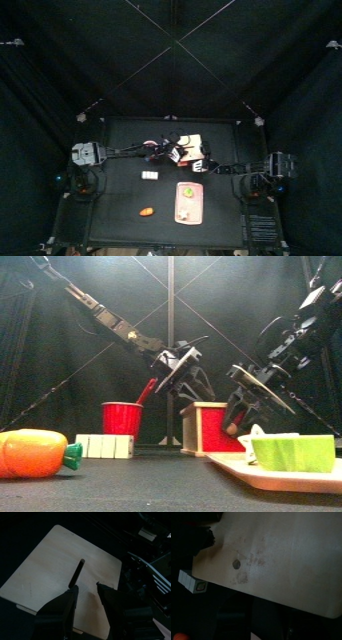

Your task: Open drawer

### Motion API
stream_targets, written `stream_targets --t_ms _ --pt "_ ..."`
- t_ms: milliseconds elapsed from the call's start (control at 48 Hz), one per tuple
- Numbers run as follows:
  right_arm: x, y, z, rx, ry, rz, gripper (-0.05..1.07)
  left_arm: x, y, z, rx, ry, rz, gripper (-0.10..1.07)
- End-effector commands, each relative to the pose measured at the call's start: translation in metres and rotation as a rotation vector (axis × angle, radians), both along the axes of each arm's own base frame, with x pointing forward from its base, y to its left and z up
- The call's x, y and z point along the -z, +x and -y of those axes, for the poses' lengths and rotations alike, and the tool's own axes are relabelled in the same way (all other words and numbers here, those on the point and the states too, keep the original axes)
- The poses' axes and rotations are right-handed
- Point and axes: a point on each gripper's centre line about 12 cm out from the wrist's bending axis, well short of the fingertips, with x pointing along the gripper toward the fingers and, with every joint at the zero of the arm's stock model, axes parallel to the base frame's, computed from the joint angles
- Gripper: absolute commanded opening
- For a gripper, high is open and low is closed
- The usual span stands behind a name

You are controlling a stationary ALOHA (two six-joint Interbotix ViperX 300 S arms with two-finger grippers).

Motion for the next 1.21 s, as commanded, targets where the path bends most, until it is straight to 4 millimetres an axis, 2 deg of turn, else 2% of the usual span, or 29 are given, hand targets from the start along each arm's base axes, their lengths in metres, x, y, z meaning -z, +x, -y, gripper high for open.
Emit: stream_targets --t_ms 0,396,500,646,750,1000,1188 --pt "-0.011 0.008 -0.001 -0.011 -0.017 0.036 0.53 -0.007 0.001 -0.002 -0.006 -0.006 -0.001 0.77" --pt "-0.011 0.009 -0.004 -0.021 -0.018 0.035 0.53 -0.001 -0.005 -0.008 0.045 0.075 -0.122 0.76" --pt "-0.011 0.009 -0.003 -0.021 -0.018 0.035 0.53 0.003 -0.005 -0.008 0.060 0.097 -0.150 0.69" --pt "-0.012 0.009 -0.004 -0.023 -0.018 0.037 0.53 0.007 -0.007 -0.009 0.068 0.110 -0.179 0.52" --pt "-0.012 0.010 -0.005 -0.026 -0.018 0.037 0.53 0.012 -0.008 -0.009 0.073 0.112 -0.205 0.43" --pt "-0.012 0.012 -0.010 -0.044 -0.018 0.038 0.53 0.032 -0.011 -0.011 0.080 0.106 -0.314 0.43" --pt "-0.012 0.013 -0.018 -0.067 -0.015 0.039 0.53 0.031 -0.011 -0.012 0.077 0.103 -0.335 0.43"
